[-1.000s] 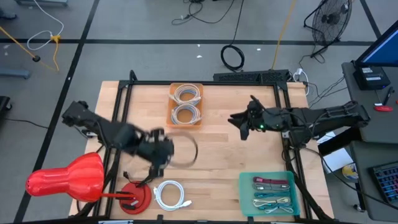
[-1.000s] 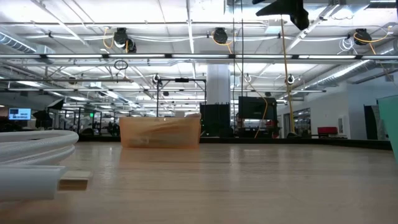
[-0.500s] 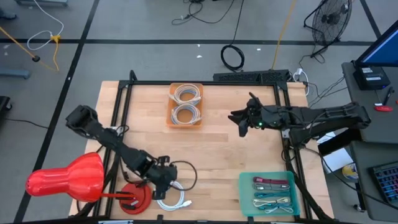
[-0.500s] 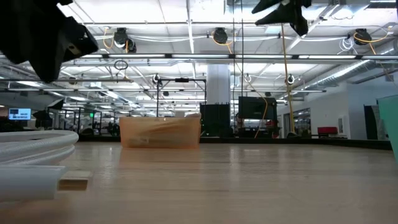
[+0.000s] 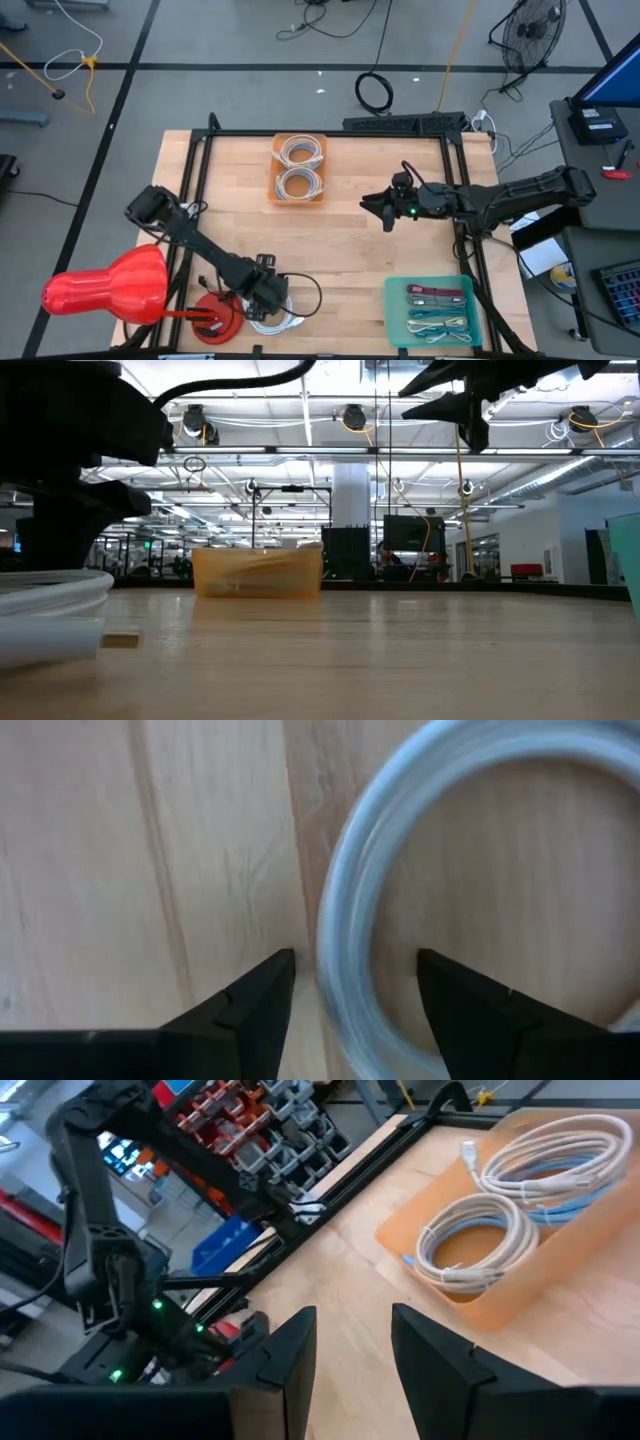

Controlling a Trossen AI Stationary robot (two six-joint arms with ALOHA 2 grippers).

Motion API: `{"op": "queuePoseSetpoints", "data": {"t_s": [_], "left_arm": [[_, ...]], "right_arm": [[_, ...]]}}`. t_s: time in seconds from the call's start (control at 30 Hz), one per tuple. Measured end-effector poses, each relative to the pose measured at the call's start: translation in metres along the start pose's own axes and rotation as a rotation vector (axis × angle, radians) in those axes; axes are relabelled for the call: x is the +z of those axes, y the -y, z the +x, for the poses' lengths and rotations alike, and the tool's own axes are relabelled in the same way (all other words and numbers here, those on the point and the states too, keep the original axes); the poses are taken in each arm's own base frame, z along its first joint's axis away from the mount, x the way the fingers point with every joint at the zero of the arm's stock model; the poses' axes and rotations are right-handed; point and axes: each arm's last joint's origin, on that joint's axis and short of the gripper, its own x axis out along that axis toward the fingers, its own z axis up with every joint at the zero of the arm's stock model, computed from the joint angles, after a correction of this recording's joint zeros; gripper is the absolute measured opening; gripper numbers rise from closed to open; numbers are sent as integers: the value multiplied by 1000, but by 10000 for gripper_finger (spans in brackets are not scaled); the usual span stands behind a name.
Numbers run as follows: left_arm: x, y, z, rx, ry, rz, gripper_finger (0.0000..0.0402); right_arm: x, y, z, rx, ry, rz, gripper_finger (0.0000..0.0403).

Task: Pick & Place USB Port
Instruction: Put the white usb cable into the orange bin

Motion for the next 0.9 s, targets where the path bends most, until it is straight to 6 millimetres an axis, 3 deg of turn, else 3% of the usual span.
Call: {"op": "queuePoseSetpoints", "data": {"t_s": [0.13,0.33,0.37,0.6,0.9], "left_arm": [[0,0,9,17,-25,-43,192],[2,-8,6,10,-24,-93,41],[3,-11,5,1,-25,-114,32],[11,-37,-19,6,41,-303,31],[15,-92,-94,41,319,-559,31]], "right_arm": [[-1,-2,-1,10,0,-5,125],[-1,-2,-1,10,-1,2,125],[-1,-2,-1,10,0,2,125],[0,-2,-1,11,1,14,125],[11,-10,-2,67,144,47,125]]}}
